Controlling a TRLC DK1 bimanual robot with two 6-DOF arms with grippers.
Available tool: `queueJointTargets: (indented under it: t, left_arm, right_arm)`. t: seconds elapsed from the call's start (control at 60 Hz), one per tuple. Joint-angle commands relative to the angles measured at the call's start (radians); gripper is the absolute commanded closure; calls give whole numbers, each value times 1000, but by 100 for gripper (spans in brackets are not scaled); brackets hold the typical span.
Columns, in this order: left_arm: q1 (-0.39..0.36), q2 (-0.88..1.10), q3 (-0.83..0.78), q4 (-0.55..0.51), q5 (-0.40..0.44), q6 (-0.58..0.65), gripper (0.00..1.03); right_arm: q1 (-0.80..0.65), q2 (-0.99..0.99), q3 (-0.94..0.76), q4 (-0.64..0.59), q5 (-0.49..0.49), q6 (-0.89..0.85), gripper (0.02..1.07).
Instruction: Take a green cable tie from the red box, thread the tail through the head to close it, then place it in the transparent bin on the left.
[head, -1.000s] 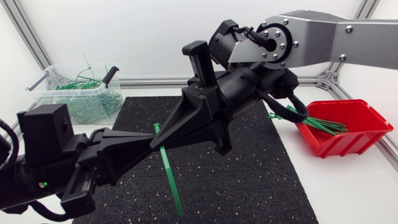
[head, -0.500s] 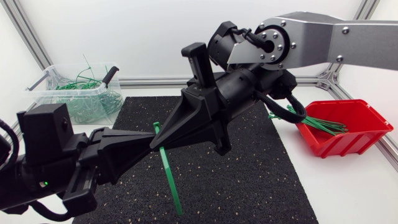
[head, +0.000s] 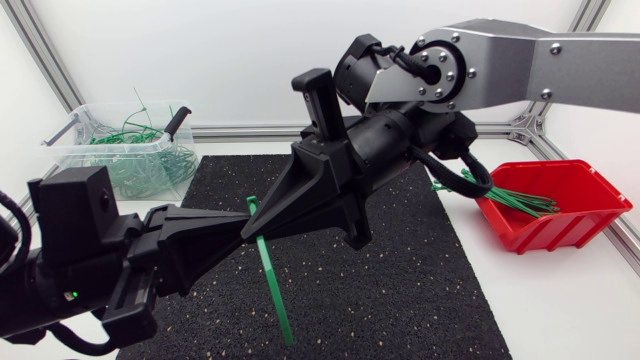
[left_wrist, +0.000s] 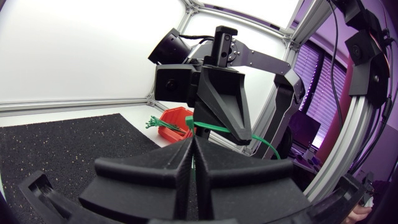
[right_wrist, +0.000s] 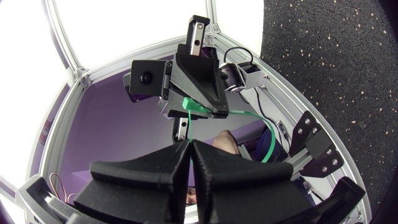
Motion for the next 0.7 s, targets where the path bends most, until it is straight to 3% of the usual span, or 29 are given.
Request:
queueJointTargets:
  t: [0.0, 0.55, 0.683]
  left_arm:
    - [-6, -8, 3, 3, 2, 10, 100]
    - [-42, -23, 4, -1, -1, 31, 100]
    - [-109, -22, 4, -4, -87, 82, 100]
  right_arm:
    - [-7, 2, -4, 0, -10, -19, 97]
    - [-16, 23, -3, -1, -18, -26, 97]
    - [-1, 40, 11, -10, -16, -21, 97]
